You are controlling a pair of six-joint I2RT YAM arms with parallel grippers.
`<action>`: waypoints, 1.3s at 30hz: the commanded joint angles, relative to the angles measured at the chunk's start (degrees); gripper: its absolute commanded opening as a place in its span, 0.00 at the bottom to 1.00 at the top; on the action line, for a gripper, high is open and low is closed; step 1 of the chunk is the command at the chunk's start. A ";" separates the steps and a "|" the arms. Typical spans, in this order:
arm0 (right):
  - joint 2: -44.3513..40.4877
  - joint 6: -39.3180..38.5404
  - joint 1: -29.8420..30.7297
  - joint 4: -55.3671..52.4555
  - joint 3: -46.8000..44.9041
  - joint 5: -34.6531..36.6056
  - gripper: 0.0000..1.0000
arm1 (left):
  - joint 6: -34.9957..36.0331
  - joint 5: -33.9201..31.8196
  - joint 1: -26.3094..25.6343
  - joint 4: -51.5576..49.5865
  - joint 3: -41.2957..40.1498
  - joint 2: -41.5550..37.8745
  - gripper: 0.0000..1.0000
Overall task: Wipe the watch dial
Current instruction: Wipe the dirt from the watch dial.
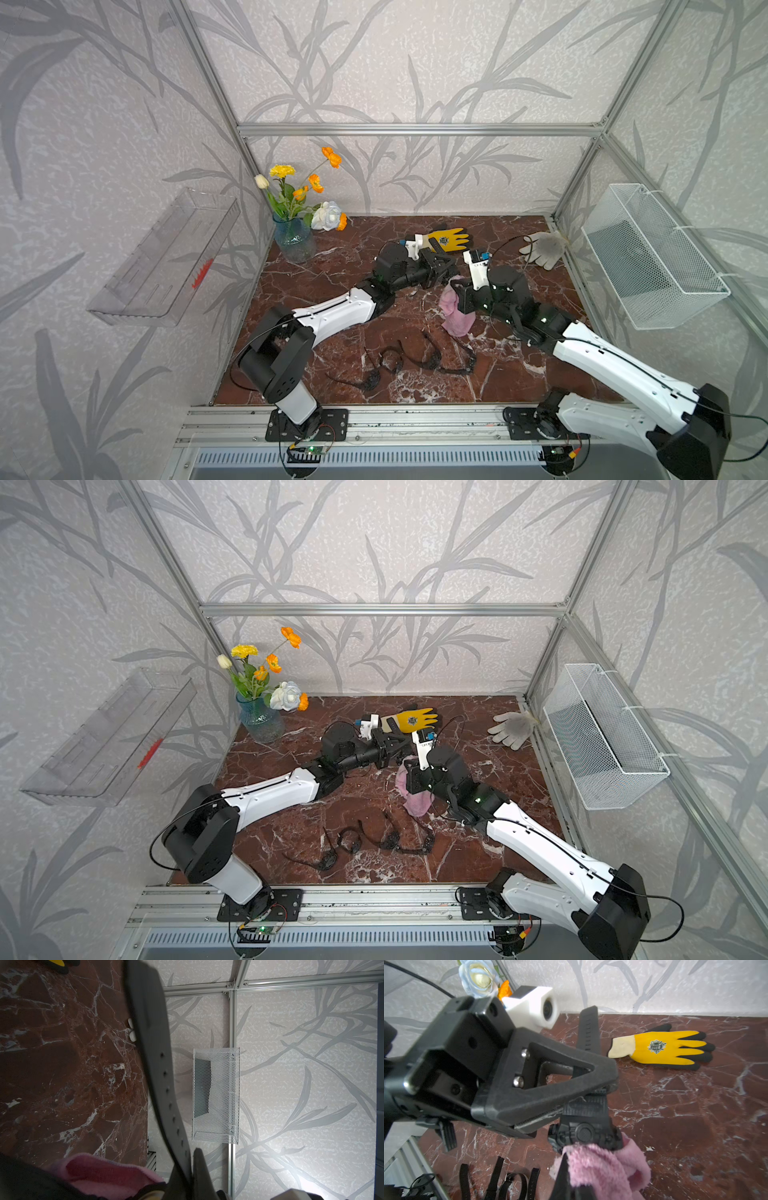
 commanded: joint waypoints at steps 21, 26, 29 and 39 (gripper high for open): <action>3.33 -4.80 2.04 -2.72 6.62 13.42 0.00 | 0.69 5.19 -1.68 -0.27 0.79 -1.67 0.00; 3.34 -6.11 2.31 -3.29 7.23 15.10 0.00 | 0.85 5.40 -1.65 -0.74 1.26 -1.44 0.00; 3.94 -6.41 2.32 -3.27 7.32 14.00 0.00 | 0.56 5.36 -1.65 -0.58 1.34 -1.51 0.00; 4.63 -5.41 3.29 -6.75 8.18 21.67 0.00 | 1.12 5.16 -1.66 -1.33 2.01 -1.94 0.00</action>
